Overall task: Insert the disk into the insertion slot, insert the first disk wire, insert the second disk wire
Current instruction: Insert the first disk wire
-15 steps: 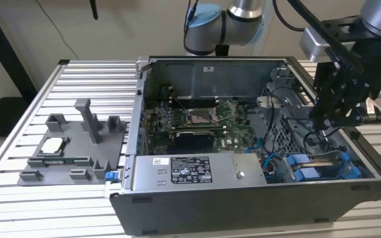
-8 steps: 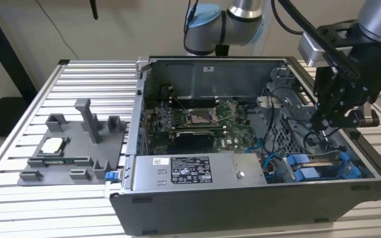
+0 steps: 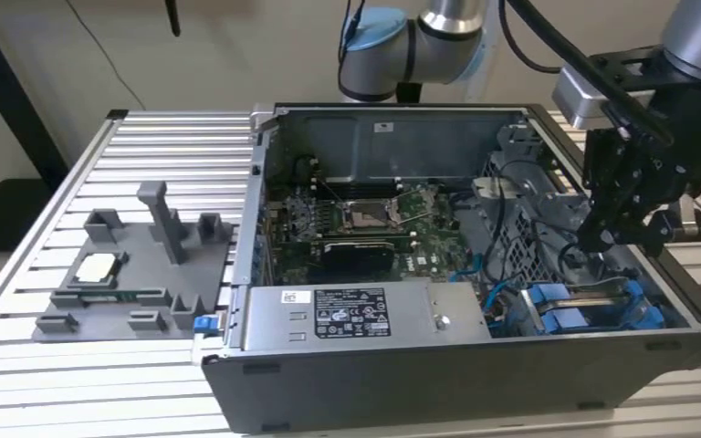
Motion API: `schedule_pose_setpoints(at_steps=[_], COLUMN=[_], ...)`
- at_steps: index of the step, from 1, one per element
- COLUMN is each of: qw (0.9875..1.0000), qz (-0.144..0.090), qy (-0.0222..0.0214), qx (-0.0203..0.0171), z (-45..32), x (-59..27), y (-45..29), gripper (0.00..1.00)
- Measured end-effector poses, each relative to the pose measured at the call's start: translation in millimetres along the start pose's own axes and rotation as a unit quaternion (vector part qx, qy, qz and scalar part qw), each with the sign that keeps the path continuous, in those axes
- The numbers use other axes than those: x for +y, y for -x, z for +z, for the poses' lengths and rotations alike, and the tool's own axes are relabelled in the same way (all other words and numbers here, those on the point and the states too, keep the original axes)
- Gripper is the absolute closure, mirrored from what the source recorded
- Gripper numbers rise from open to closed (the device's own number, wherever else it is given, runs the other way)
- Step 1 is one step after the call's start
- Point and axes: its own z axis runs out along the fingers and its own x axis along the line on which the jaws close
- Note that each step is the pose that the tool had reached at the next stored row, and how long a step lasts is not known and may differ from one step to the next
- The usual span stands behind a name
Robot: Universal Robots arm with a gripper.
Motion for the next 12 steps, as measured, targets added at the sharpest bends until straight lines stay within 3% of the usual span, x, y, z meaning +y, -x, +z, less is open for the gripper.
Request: schedule_pose_setpoints(at_steps=[6, 11, 12], qw=[1.0000, 1.0000, 1.0000], qz=[0.000, 0.000, -0.001], qy=[-0.0002, -0.0003, -0.0003], qx=[0.0037, 0.0053, 0.0054], z=[10.0, 10.4, 10.7], x=[-9.9, -10.9, -11.4], y=[-1.8, -1.8, -1.8], gripper=[0.80, 0.79, 0.73])
